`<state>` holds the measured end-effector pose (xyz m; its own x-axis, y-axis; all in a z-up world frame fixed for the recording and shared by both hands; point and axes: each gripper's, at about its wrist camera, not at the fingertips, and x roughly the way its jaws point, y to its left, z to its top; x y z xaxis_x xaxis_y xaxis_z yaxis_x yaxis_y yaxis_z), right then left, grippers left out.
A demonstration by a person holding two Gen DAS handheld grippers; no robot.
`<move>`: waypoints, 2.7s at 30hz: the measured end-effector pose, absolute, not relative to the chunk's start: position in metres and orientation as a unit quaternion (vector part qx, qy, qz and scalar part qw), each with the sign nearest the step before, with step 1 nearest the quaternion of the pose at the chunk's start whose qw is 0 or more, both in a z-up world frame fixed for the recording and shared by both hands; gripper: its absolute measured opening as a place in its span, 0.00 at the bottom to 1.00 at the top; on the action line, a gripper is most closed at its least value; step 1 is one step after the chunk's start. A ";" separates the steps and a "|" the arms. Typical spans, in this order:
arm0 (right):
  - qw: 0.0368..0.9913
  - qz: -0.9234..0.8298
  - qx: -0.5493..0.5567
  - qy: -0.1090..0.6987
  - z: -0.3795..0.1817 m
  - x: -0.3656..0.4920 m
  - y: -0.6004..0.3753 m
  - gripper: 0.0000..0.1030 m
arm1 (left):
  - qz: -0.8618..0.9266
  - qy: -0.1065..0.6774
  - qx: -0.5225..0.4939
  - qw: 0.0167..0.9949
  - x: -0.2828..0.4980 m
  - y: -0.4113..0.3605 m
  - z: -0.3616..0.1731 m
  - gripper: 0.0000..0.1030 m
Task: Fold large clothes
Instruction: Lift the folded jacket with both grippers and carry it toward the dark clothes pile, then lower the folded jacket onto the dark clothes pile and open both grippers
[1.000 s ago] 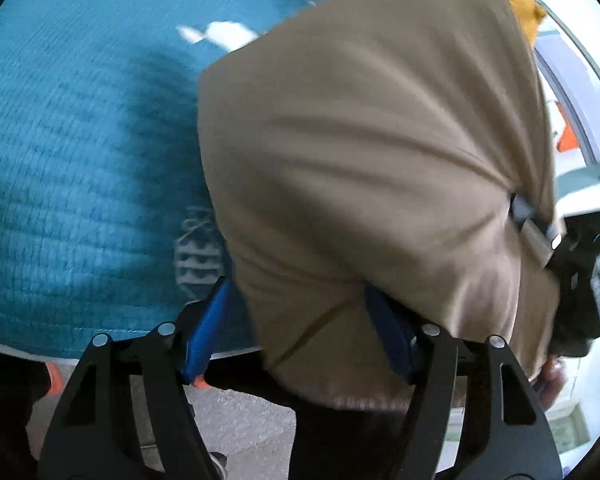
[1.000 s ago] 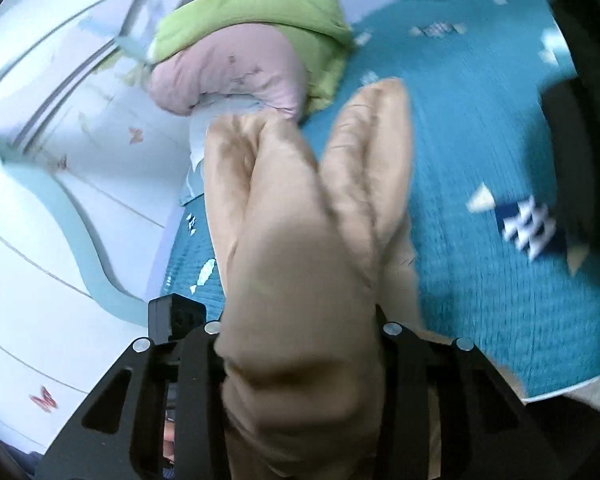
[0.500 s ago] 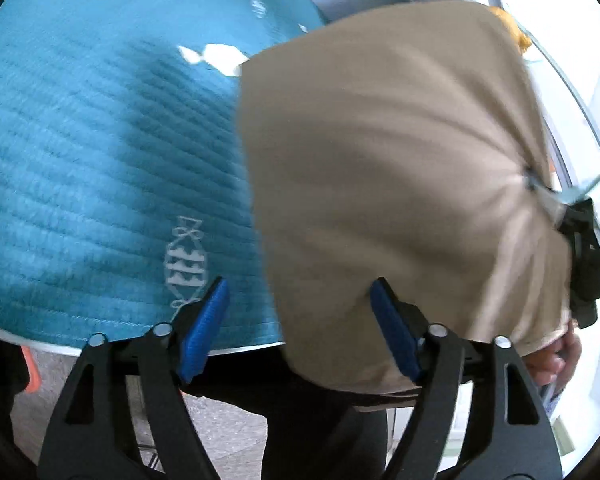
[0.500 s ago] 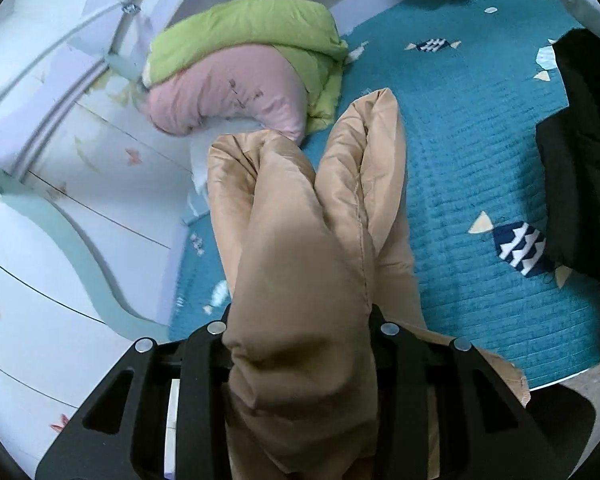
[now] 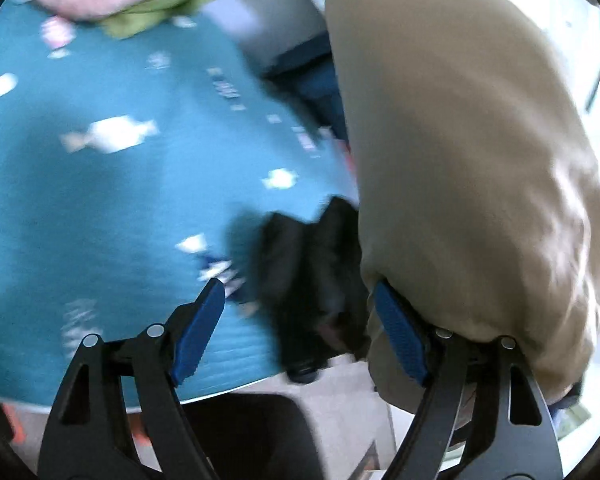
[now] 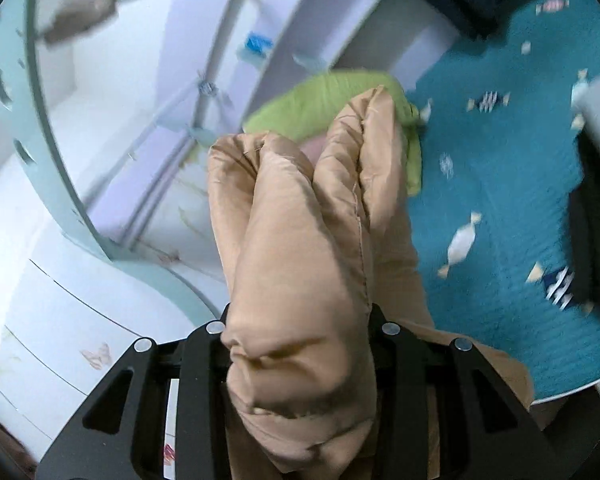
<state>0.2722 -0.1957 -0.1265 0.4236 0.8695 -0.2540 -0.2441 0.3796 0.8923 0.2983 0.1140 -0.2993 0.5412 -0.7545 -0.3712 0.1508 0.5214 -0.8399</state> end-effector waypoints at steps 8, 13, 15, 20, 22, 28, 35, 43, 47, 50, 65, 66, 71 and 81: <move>0.791 0.329 0.399 0.328 -0.074 0.267 -0.304 0.34 | -0.361 0.370 -0.361 0.776 0.337 0.001 -0.257 0.76; 0.775 0.346 0.426 0.313 -0.080 0.282 -0.350 0.35 | -0.381 0.373 -0.340 0.775 0.360 -0.053 -0.253 0.77; 0.760 0.356 0.455 0.298 -0.093 0.293 -0.378 0.35 | -0.383 0.369 -0.336 0.777 0.362 -0.059 -0.255 0.79; 0.727 0.285 0.521 0.345 -0.179 0.333 -0.473 0.38 | -0.382 0.374 -0.295 0.792 0.375 -0.075 -0.242 0.83; 0.715 0.216 0.529 0.403 -0.234 0.345 -0.505 0.38 | -0.382 0.378 -0.275 0.797 0.379 -0.085 -0.239 0.83; 0.709 0.170 0.539 0.422 -0.319 0.349 -0.545 0.45 | -0.393 0.392 -0.239 0.797 0.388 -0.118 -0.249 0.83; 0.772 0.112 0.438 0.447 -0.277 0.340 -0.541 0.79 | -0.393 0.411 -0.217 0.793 0.380 -0.132 -0.266 0.83; 0.893 -0.023 0.222 0.391 -0.182 0.285 -0.501 0.85 | -0.395 0.426 -0.214 0.785 0.371 -0.135 -0.278 0.84; 0.922 -0.031 0.145 0.358 -0.150 0.242 -0.445 0.85 | -0.387 0.425 -0.203 0.793 0.357 -0.116 -0.279 0.85; 0.928 -0.008 0.118 0.355 -0.143 0.221 -0.399 0.86 | -0.362 0.428 -0.186 0.807 0.346 -0.097 -0.279 0.86; 0.915 -0.014 0.042 0.401 -0.172 0.164 -0.229 0.92 | -0.248 0.425 -0.107 0.864 0.269 -0.001 -0.263 0.93; 0.916 -0.024 0.031 0.400 -0.172 0.160 -0.220 0.92 | -0.241 0.426 -0.102 0.866 0.265 0.003 -0.261 0.95; 0.919 -0.045 -0.018 0.392 -0.170 0.135 -0.176 0.93 | -0.198 0.414 -0.084 0.885 0.234 0.033 -0.251 0.95; 0.933 -0.053 -0.049 0.351 -0.149 0.091 -0.109 0.93 | -0.138 0.351 -0.084 0.922 0.168 0.089 -0.208 0.95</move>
